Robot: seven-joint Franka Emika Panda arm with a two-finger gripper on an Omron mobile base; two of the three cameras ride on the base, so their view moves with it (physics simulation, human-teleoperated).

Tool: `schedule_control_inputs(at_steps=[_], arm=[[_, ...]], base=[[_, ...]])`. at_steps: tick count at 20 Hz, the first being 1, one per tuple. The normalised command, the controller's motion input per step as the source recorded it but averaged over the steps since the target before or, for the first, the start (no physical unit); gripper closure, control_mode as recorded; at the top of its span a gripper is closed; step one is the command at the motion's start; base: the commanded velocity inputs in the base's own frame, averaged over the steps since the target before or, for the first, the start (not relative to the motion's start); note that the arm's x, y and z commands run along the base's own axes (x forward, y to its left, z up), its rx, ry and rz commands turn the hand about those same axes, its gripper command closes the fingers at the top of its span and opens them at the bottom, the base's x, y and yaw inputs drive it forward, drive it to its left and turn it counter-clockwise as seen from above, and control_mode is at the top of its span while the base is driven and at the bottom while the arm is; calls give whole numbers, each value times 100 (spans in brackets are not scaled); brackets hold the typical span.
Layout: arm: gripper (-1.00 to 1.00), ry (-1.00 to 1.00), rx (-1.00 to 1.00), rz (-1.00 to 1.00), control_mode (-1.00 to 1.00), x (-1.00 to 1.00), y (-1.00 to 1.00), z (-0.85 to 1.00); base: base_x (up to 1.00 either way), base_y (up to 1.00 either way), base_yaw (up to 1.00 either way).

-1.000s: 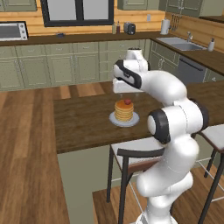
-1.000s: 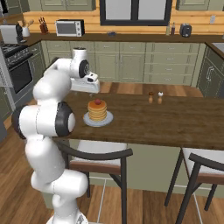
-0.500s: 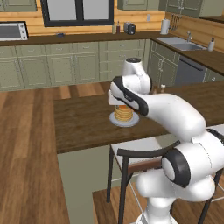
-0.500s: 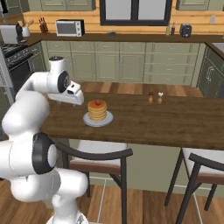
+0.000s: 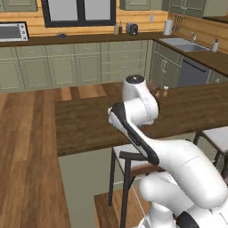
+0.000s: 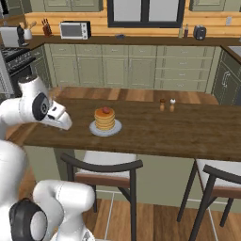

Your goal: Take the strawberry from the fridge and place it on top of the pancake, located on the dining counter.

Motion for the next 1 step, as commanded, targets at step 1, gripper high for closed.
schedule_control_inputs(at_steps=[1], arm=[[-100, 0, -16, -6, -100, -100, 59, 5]], base=[[0, 0, 0]])
